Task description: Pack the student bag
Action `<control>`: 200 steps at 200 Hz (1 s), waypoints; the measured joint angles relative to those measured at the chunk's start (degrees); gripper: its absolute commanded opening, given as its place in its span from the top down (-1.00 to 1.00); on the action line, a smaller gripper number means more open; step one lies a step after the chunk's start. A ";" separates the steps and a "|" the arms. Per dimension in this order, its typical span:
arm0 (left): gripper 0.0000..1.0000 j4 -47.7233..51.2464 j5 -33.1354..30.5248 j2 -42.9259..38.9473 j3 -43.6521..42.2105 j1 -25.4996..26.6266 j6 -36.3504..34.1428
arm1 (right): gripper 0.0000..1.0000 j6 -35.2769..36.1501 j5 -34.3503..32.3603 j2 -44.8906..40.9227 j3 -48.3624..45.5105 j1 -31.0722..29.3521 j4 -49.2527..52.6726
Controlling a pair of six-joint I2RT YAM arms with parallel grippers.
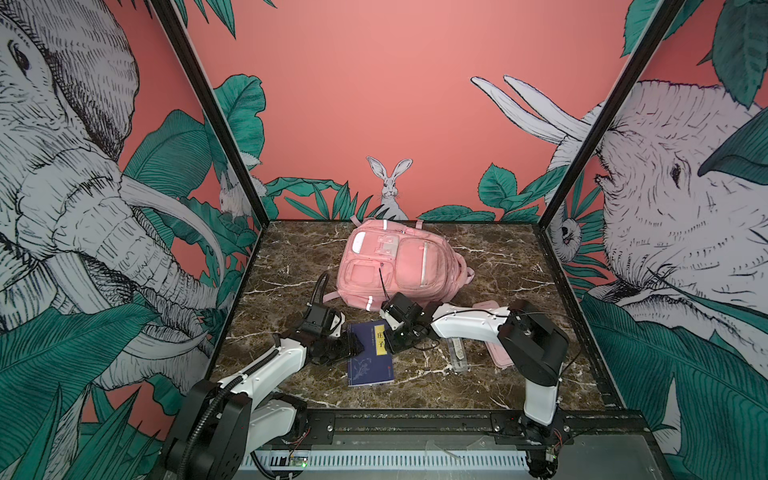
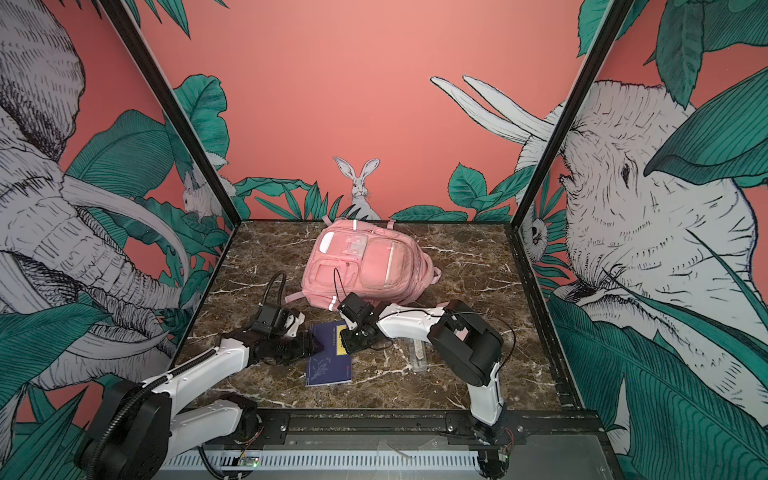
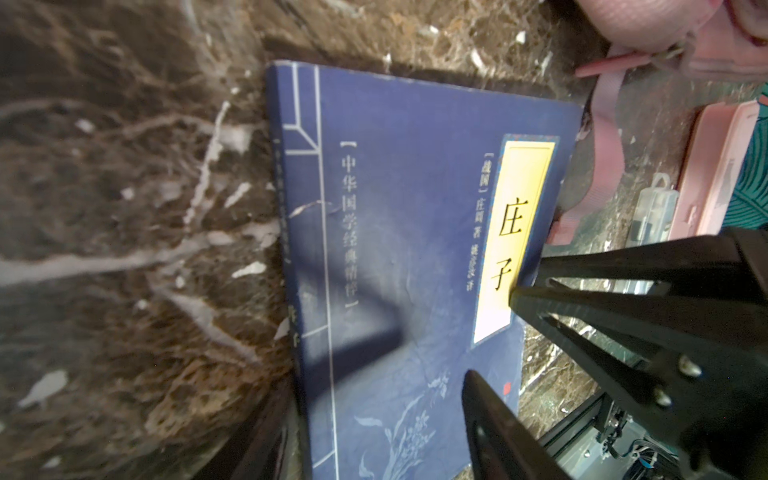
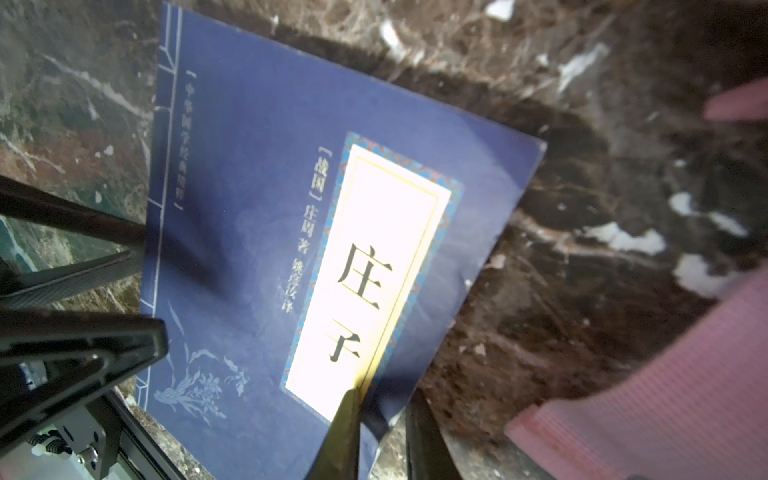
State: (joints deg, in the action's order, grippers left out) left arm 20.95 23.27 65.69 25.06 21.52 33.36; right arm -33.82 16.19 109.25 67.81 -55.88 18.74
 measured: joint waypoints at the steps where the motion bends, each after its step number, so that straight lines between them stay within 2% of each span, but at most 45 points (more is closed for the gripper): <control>1: -0.30 0.00 -0.04 0.00 0.02 0.02 -0.02 | 0.63 0.00 0.00 0.00 0.02 0.00 0.00; 51: -0.23 -1.22 0.55 0.98 0.31 0.66 -0.50 | 0.64 0.02 -0.33 0.61 1.05 0.15 1.31; 104: -0.11 -4.87 -1.60 -0.26 -0.83 4.26 -0.66 | 0.61 0.00 -0.70 0.61 1.27 0.55 2.47; 155: 0.18 -5.92 -3.19 -3.28 -3.19 5.73 0.09 | 0.58 -0.04 -0.76 0.61 1.18 0.81 2.47; 200: 0.31 -5.90 -3.17 -4.04 -4.02 5.84 1.20 | 0.55 -0.22 -0.98 0.48 0.83 0.83 2.01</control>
State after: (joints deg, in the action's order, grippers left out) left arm 15.05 20.10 61.65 21.04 27.35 34.57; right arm -34.04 15.20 109.73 68.64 -55.05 20.75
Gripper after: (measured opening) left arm 0.357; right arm 0.222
